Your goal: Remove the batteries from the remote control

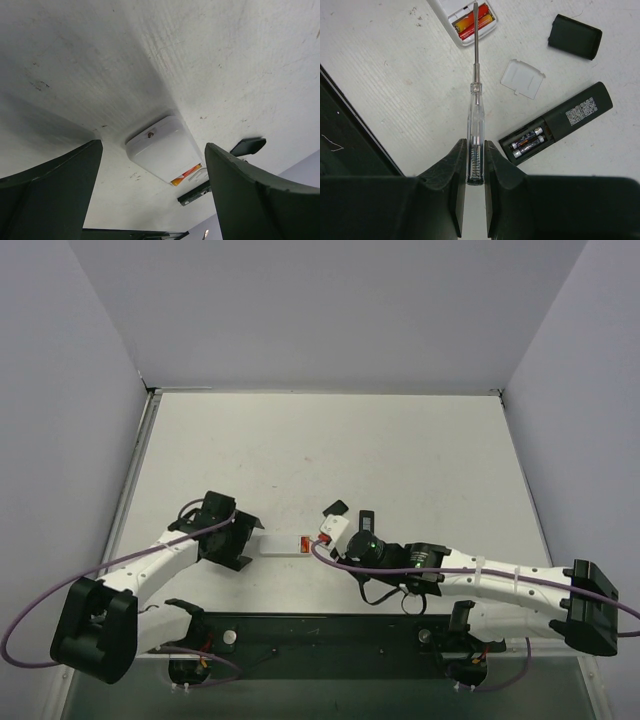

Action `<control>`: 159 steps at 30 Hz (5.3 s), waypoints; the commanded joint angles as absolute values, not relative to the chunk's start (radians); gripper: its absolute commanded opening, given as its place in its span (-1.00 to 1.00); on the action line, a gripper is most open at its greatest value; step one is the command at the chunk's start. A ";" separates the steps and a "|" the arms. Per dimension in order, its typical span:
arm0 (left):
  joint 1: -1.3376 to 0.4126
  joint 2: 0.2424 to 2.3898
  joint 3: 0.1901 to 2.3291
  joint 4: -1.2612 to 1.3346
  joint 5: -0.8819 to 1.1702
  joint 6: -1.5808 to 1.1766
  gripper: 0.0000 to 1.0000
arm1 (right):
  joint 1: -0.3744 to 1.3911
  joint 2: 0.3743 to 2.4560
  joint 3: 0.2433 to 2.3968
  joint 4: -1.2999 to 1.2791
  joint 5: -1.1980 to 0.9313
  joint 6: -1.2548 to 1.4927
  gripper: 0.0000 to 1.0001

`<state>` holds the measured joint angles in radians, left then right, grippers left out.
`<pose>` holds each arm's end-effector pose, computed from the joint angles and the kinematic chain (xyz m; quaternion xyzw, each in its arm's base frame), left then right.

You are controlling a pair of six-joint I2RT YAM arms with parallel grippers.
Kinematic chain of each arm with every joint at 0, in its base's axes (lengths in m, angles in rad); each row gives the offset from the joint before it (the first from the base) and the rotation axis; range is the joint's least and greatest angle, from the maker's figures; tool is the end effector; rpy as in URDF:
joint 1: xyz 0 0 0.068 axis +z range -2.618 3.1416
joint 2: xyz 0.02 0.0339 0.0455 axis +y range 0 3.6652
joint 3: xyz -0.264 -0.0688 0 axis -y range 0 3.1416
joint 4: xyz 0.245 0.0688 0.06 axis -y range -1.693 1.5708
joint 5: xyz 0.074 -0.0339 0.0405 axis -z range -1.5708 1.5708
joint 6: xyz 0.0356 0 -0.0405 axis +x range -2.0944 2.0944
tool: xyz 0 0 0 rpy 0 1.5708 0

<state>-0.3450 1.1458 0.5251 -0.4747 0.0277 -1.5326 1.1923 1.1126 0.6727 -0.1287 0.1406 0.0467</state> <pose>0.1836 -0.0670 0.1629 -0.5410 0.8073 -0.1979 0.1282 0.0942 0.2235 0.2414 -0.4458 0.7535 0.2281 0.4259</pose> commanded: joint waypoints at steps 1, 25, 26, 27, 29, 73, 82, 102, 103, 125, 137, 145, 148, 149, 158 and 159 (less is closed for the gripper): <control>-0.393 1.170 0.552 -0.479 -0.051 -1.614 0.90 | 1.195 1.080 0.637 -0.109 0.111 0.048 -1.00; -0.411 1.342 0.578 -0.511 0.037 -1.674 0.46 | 1.114 1.206 0.696 -0.124 0.101 0.049 -1.00; -0.411 1.348 0.580 -0.508 0.043 -1.672 0.43 | 1.103 1.206 0.707 -0.138 0.104 0.040 -1.00; -0.411 1.351 0.578 -0.505 0.044 -1.666 0.29 | 1.092 1.209 0.715 -0.149 0.103 0.029 -1.00; -0.410 1.365 0.577 -0.485 0.058 -1.660 0.23 | 1.060 1.215 0.732 -0.179 0.101 0.017 -1.00; -0.426 1.582 0.744 -0.560 0.063 -1.701 -0.15 | 1.098 1.111 0.638 -0.065 0.051 0.048 -1.00; -0.431 1.433 0.644 -0.324 -0.018 -1.658 -1.00 | 1.100 1.177 0.641 -0.028 0.032 0.071 -1.00; -0.448 1.186 0.290 0.337 -0.196 -1.397 -1.00 | 1.054 1.377 0.770 0.018 0.087 0.066 -1.00; -0.449 1.184 0.276 0.344 -0.196 -1.399 -1.00 | 1.051 1.385 0.776 0.020 0.086 0.064 -1.00; -0.515 1.086 0.247 0.384 -0.282 -1.307 -1.00 | 1.065 1.523 0.954 -0.072 0.164 0.054 -1.00; -0.557 1.019 0.259 0.318 -0.373 -1.243 -1.00 | 1.051 1.385 0.787 0.089 0.067 0.087 -1.00; -0.564 0.997 0.275 0.265 -0.397 -1.238 -1.00 | 1.040 1.422 0.795 0.066 0.097 0.094 -1.00; -0.566 0.991 0.278 0.255 -0.399 -1.239 -1.00 | 1.038 1.463 0.833 0.034 0.101 0.092 -1.00; -0.568 0.989 0.278 0.253 -0.400 -1.242 -1.00 | 1.037 1.476 0.844 0.017 0.109 0.094 -1.00; -0.591 0.974 0.291 0.235 -0.422 -1.236 -1.00 | 1.051 1.513 0.891 -0.139 0.241 0.158 -1.00; -0.592 0.973 0.293 0.233 -0.426 -1.235 -1.00 | 1.051 1.508 0.891 -0.140 0.245 0.160 -1.00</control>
